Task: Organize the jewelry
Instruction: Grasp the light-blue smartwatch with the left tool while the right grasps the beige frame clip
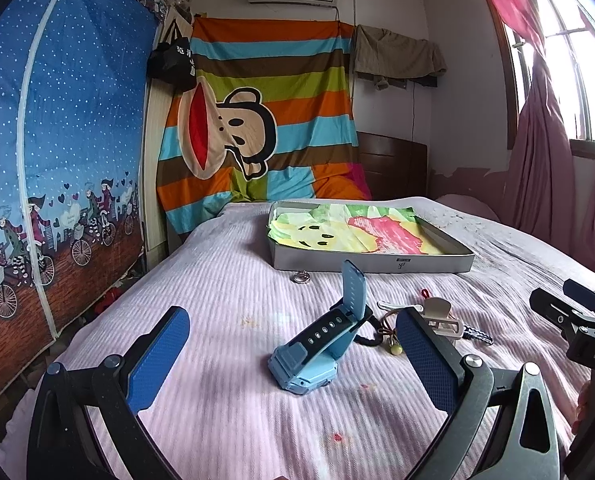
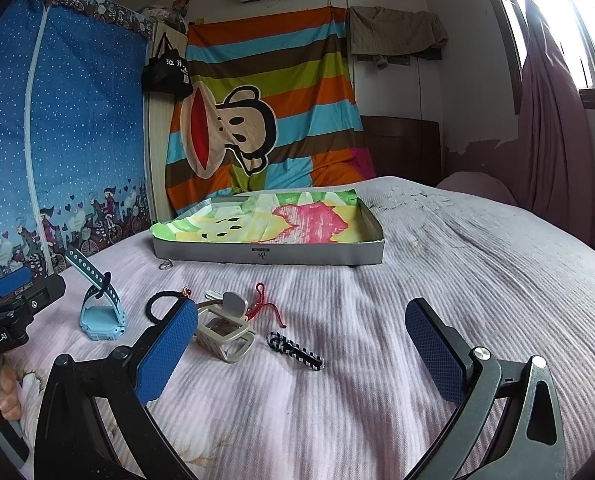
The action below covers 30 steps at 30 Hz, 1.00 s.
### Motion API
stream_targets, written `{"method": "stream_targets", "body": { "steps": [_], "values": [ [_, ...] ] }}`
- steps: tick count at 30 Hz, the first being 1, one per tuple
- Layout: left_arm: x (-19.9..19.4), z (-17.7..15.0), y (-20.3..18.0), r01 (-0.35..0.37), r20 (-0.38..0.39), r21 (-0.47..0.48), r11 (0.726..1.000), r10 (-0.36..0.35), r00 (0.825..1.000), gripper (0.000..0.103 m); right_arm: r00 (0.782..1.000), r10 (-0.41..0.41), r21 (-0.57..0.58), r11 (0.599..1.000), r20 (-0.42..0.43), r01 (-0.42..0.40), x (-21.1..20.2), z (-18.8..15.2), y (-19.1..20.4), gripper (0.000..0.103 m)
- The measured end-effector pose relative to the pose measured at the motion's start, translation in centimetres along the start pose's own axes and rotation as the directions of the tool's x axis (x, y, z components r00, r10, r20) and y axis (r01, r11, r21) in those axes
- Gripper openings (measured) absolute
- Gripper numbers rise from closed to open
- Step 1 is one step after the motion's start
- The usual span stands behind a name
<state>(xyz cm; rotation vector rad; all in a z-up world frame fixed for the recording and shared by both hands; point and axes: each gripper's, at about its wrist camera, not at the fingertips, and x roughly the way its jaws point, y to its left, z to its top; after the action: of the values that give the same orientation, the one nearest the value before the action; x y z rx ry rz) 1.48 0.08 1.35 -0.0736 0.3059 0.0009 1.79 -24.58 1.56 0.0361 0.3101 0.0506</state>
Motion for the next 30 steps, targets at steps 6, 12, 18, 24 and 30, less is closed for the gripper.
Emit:
{"method": "stream_targets", "body": {
  "steps": [6,12,18,24,30],
  "values": [
    [1.0,0.2,-0.1,0.030,-0.051,0.008,1.000,-0.030,0.998,0.103,1.000,0.004,-0.011,1.000,-0.008,-0.004,0.5,0.5,-0.1,0.102],
    [1.9,0.3,-0.5,0.076,-0.100,0.030,0.997,-0.073,0.992,0.103,0.999,0.044,-0.049,0.998,-0.016,-0.045,1.0,0.8,0.5,0.102],
    [3.1,0.1,-0.4,0.110,-0.163,0.021,0.994,-0.106,0.981,0.103,0.992,0.103,-0.069,0.992,-0.074,-0.108,2.5,0.4,1.3,0.097],
    [4.2,-0.5,0.4,0.132,-0.217,-0.026,0.991,-0.135,0.967,0.103,0.974,0.162,-0.086,0.981,-0.156,-0.177,4.4,-0.5,2.2,0.081],
    [5.5,-1.0,1.0,0.151,-0.273,-0.072,0.986,-0.165,0.948,0.100,0.944,0.217,-0.105,0.963,-0.250,-0.249,6.8,-1.3,3.4,0.071]
  ]
}}
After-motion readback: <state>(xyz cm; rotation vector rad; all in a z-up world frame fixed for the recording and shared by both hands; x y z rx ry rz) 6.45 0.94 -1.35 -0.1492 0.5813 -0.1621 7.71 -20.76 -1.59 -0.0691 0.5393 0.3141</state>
